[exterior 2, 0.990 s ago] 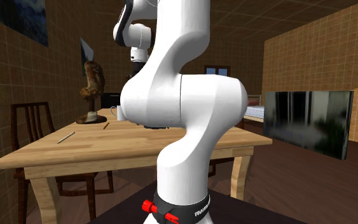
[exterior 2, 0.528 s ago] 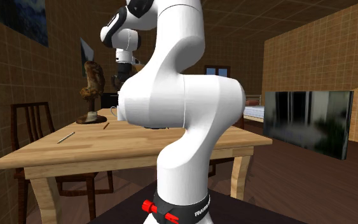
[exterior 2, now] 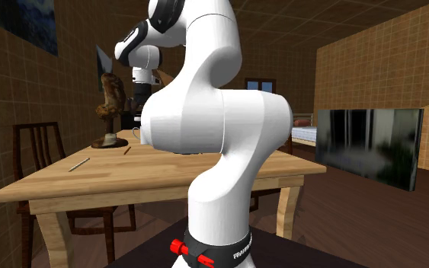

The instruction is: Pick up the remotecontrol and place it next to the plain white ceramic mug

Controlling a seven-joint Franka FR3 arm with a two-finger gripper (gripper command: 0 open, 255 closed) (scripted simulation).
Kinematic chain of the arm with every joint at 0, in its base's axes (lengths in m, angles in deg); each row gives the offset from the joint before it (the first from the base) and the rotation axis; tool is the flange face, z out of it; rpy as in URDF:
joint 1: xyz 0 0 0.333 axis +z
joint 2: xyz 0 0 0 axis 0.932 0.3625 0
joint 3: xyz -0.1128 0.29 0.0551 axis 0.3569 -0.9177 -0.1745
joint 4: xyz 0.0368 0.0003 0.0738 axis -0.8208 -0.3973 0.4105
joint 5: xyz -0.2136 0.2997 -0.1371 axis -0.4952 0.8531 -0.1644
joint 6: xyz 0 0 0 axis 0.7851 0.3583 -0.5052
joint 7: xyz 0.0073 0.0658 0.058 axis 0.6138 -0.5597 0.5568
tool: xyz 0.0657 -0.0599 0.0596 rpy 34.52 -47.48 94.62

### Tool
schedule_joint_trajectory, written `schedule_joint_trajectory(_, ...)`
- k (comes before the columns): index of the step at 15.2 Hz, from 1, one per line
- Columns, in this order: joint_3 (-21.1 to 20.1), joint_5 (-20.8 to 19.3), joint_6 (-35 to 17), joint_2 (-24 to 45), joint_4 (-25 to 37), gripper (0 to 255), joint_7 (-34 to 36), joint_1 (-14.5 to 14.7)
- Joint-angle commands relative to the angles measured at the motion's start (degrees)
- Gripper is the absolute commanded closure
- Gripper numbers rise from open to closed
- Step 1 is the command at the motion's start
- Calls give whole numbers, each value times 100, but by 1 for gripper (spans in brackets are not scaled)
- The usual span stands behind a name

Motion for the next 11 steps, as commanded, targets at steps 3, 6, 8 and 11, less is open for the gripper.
schedule_joint_trajectory(3, 13, -19, -302, 16, -287, 255, 26, -32)
schedule_joint_trajectory(6, 26, -41, -517, 45, -478, 255, 44, -50)
schedule_joint_trajectory(8, 37, -59, -656, 72, -595, 255, 58, -58)
schedule_joint_trajectory(11, 56, -90, -859, 121, -757, 255, 80, -66)
